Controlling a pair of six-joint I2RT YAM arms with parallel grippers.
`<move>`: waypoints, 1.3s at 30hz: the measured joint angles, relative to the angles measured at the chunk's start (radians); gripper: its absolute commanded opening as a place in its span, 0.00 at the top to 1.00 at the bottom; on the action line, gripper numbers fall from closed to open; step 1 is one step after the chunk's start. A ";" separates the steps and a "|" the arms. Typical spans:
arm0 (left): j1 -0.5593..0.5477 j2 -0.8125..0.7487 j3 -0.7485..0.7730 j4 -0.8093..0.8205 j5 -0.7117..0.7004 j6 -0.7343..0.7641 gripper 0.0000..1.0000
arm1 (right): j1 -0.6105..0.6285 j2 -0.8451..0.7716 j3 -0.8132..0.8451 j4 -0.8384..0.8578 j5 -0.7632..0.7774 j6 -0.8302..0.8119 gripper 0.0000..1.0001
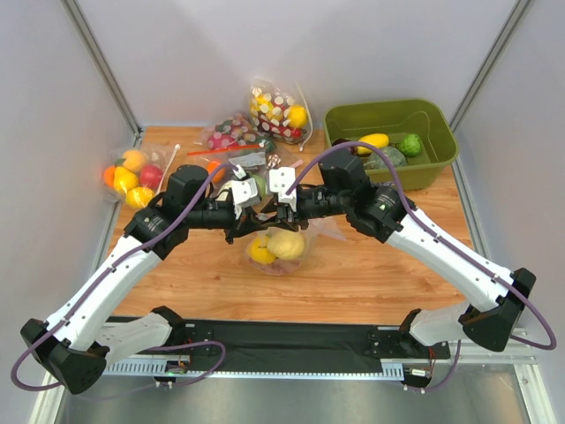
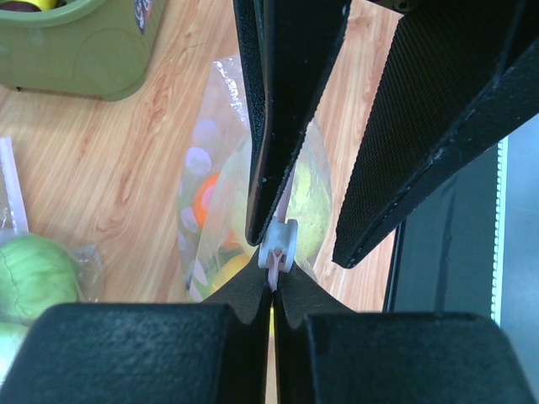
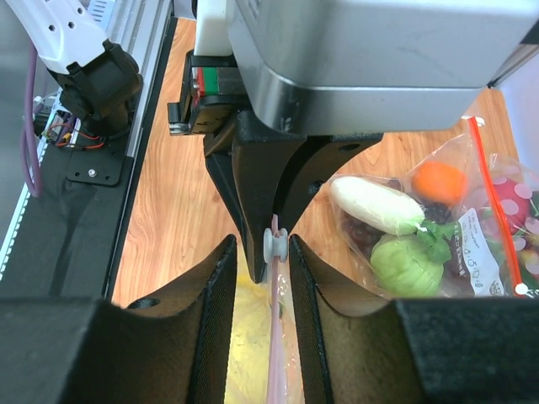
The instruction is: Open the zip-top bag and remove the fake food
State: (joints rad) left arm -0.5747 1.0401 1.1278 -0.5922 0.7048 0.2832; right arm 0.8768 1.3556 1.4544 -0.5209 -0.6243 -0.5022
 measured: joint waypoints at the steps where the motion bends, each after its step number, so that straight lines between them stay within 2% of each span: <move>1: 0.000 0.000 -0.001 0.001 0.000 0.000 1.00 | 0.000 0.001 0.000 0.000 -0.003 0.000 0.69; 7: 0.000 0.000 -0.003 0.001 0.000 0.000 1.00 | 0.000 0.018 0.000 0.002 -0.011 0.001 0.75; 10: 0.000 -0.001 -0.004 0.000 -0.001 0.000 1.00 | 0.000 0.030 0.006 0.001 -0.014 0.001 0.83; 11: 0.000 -0.002 -0.004 -0.002 -0.005 0.000 1.00 | 0.000 0.032 0.007 0.001 -0.014 0.002 0.89; 14: 0.000 -0.006 -0.008 -0.004 -0.006 0.000 1.00 | -0.002 0.032 0.008 -0.002 -0.011 0.003 1.00; 19: 0.000 -0.007 -0.011 0.002 -0.016 -0.001 1.00 | -0.002 0.032 0.009 -0.003 -0.003 0.006 1.00; 29: -0.008 -0.073 -0.081 0.108 -0.132 -0.026 1.00 | 0.002 0.032 0.009 0.006 0.054 0.006 1.00; 39: -0.004 -0.079 -0.089 0.126 -0.187 -0.034 1.00 | -0.005 0.032 -0.002 0.019 0.104 0.007 1.00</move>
State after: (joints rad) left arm -0.5785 0.9607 1.0393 -0.4667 0.5182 0.2489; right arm 0.8719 1.3880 1.4528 -0.5022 -0.5205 -0.4950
